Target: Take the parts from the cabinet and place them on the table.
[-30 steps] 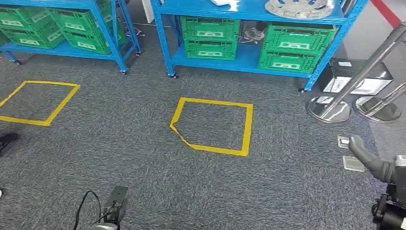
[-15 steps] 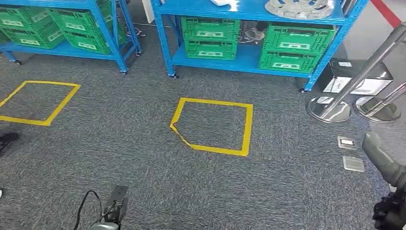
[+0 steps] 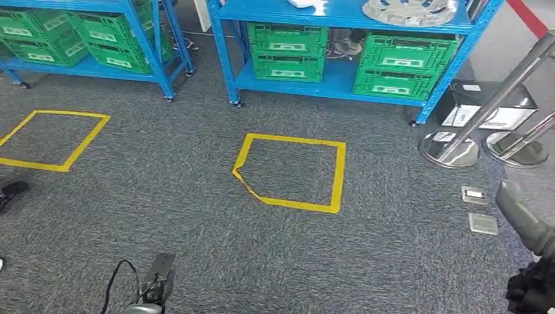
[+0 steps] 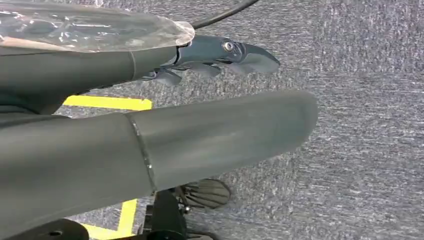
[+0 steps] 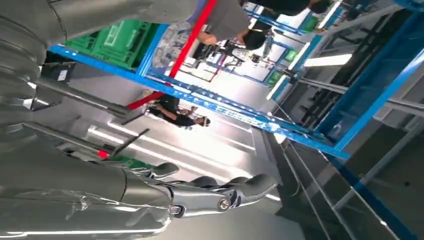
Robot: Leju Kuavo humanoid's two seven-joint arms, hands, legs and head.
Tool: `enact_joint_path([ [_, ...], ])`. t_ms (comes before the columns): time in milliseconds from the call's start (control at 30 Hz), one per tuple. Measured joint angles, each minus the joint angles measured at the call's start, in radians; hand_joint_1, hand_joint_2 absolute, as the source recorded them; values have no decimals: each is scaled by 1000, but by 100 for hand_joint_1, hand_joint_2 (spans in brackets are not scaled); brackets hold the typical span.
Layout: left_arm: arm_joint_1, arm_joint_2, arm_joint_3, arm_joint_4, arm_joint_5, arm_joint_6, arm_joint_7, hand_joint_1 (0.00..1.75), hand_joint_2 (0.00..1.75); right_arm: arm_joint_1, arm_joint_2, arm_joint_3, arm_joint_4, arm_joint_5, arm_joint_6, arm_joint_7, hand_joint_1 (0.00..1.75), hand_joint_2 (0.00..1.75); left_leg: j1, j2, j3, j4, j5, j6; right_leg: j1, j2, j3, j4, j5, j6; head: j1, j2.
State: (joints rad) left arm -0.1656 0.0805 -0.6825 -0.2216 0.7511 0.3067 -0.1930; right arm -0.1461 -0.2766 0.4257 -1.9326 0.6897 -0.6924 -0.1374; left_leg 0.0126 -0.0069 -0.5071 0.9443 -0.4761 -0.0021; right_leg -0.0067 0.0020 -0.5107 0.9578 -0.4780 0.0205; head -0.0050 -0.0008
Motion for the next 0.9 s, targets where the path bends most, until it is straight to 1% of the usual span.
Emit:
enact_joint_path([
  [67, 0, 0, 0, 0, 6, 0, -6, 0, 0, 0, 0, 0, 1, 7, 4, 62, 0, 175, 0, 0, 0, 0, 0, 0, 0, 0, 0, 0, 0, 0, 0, 0],
  [167, 3, 0, 0, 0, 14, -1, -16, 0, 0, 0, 0, -11, 5, 42, 25, 192, 0, 175, 0, 0, 0, 0, 0, 0, 0, 0, 0, 0, 0, 0, 0, 0],
  [233, 4, 0, 0, 0, 16, -2, -23, 0, 0, 1, 0, -21, 10, 43, 35, 236, 0, 175, 0, 0, 0, 0, 0, 0, 0, 0, 0, 0, 0, 0, 0, 0],
  [400, 6, -1, 0, 0, 17, -2, -27, 0, 0, 1, 0, -35, 13, 41, 41, 255, 0, 175, 0, 0, 0, 0, 0, 0, 0, 0, 0, 0, 0, 0, 0, 0],
  [433, 6, -1, 0, 0, 17, -2, -29, 0, 0, 1, 0, -37, 14, 29, 51, 268, 0, 175, 0, 0, 0, 0, 0, 0, 0, 0, 0, 0, 0, 0, 0, 0],
  [533, 6, -1, 0, 0, 18, -15, -34, 0, 0, 4, 0, -45, 19, -43, 91, 321, 0, 175, 0, 0, 0, 0, 0, 0, 0, 0, 0, 0, 0, 0, 0, 0],
  [600, 7, -2, 0, 0, 18, -23, -34, 0, 0, 9, 0, -53, 24, -102, 107, 340, 0, 175, 0, 0, 0, 0, 0, 0, 0, 0, 0, 0, 0, 0, 0, 0],
  [667, 6, -2, 0, 0, 18, -31, -29, 0, 0, 15, 0, -60, 31, -161, 116, 336, 0, 175, 0, 0, 0, 0, 0, 0, 0, 0, 0, 0, 0, 0, 0, 0],
  [733, 7, -3, 0, 0, 18, -33, -26, 0, 0, 23, 0, -67, 38, -210, 121, 315, 0, 175, 0, 0, 0, 0, 0, 0, 0, 0, 0, 0, 0, 0, 0, 0],
  [900, 7, -5, 0, 0, 16, -33, -23, 0, 0, 39, 0, -78, 52, -241, 123, 293, 0, 175, 0, 0, 0, 0, 0, 0, 0, 0, 0, 0, 0, 0, 0, 0],
])
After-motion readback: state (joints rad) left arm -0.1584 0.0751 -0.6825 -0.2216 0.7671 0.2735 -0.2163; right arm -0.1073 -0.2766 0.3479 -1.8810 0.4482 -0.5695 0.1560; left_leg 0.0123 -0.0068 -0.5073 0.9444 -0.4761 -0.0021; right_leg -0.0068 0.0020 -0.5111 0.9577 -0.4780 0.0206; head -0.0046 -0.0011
